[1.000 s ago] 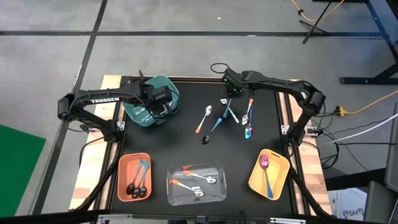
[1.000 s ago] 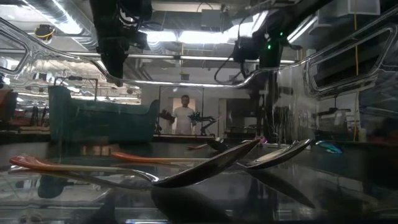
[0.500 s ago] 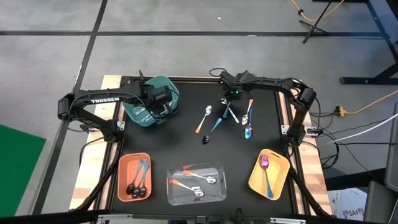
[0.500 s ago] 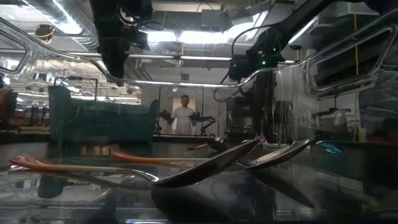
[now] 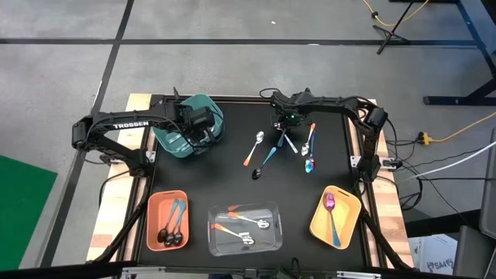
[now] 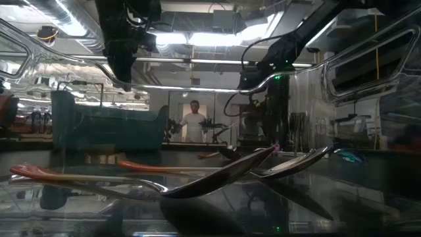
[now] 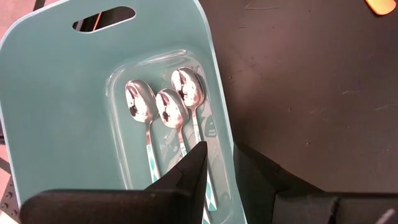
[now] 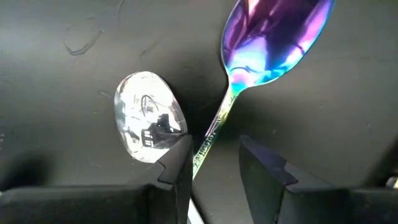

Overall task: Sort silverware by color (type)
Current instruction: Put the purple spoon into the yellow bin

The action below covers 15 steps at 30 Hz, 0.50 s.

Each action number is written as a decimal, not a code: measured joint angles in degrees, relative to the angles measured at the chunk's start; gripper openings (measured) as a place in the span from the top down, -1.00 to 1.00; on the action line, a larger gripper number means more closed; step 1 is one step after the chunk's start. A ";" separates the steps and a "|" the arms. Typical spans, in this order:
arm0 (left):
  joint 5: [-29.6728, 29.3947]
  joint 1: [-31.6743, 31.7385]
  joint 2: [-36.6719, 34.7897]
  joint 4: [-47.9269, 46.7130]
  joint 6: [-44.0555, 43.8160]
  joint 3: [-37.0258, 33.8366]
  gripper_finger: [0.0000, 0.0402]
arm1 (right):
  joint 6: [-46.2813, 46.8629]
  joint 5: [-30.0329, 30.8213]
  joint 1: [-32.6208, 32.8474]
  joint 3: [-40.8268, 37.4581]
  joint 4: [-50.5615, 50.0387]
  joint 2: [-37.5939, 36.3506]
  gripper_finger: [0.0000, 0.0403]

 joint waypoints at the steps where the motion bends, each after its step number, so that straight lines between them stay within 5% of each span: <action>1: 0.00 0.00 0.00 0.00 0.00 0.00 0.64 | -0.02 0.00 0.00 0.00 -0.10 0.00 0.42; 15: 0.02 0.00 0.00 0.47 0.00 0.00 0.64 | -0.30 -0.39 0.04 -3.19 1.39 0.10 0.42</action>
